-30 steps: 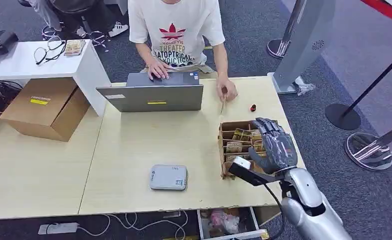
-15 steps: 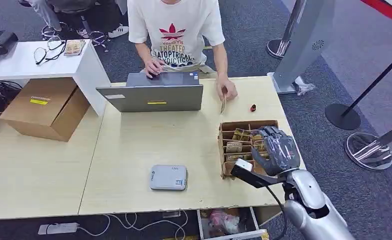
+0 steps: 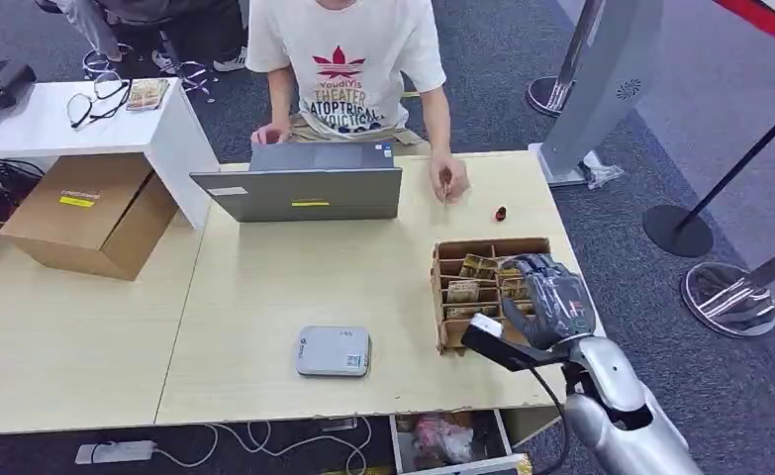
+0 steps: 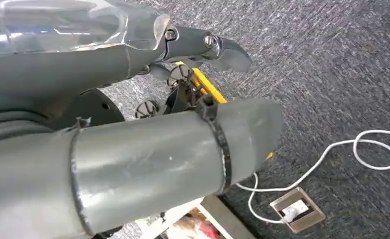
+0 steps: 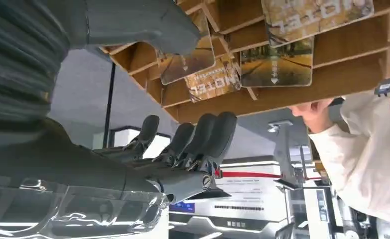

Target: Pass the card to the sensor for recognition and then transmit it.

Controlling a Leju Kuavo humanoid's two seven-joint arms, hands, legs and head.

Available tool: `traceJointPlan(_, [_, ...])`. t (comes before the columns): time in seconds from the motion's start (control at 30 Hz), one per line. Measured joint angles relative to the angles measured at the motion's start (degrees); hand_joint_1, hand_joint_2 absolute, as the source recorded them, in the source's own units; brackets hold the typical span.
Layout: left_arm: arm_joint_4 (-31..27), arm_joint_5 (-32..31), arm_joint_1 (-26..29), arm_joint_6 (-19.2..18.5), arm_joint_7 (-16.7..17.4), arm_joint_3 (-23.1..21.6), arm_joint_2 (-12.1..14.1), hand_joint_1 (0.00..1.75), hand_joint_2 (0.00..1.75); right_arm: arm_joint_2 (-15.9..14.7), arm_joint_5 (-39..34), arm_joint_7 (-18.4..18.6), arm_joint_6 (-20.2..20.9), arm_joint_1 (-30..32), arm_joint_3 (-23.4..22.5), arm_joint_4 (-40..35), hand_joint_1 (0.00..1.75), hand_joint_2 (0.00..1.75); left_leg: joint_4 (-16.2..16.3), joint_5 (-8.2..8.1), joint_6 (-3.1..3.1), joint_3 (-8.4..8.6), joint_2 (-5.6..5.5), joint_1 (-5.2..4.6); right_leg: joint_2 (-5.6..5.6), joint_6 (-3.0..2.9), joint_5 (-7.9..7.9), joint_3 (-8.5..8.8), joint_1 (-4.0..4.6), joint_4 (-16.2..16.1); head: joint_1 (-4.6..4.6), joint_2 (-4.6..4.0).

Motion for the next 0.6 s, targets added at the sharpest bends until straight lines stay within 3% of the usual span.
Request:
traceJointPlan(0.2, [1.10,0.00,-0.35,-0.46,0.00,0.07,0.22,0.00,0.00,0.00,-0.35,-0.02,0.02,-0.35,-0.29,1.58,0.75,1.75,0.00,0.00,0.00,0.00,0.00,0.00,-0.01,0.00,0.00,0.00,0.00,0.00,0.02,0.00])
traceJointPlan(0.37, [1.97,-0.02,-0.75,-0.77,0.00,0.15,0.42,0.00,0.00,0.00,-0.92,-0.09,-0.06,-0.39,-0.96,2.71,0.80,1.75,0.00,0.00,0.00,-0.01,-0.01,0.00,-0.02,0.00,0.00,0.00,0.00,0.00,0.02,0.00])
traceJointPlan(0.6, [2.78,0.00,-0.86,-1.34,0.00,0.17,0.74,0.00,0.00,0.00,-1.38,-0.17,-0.06,-0.34,-1.82,3.78,0.72,1.75,0.00,0.00,0.00,0.00,-0.01,0.00,-0.01,0.00,0.00,-0.01,0.00,0.00,0.00,0.00])
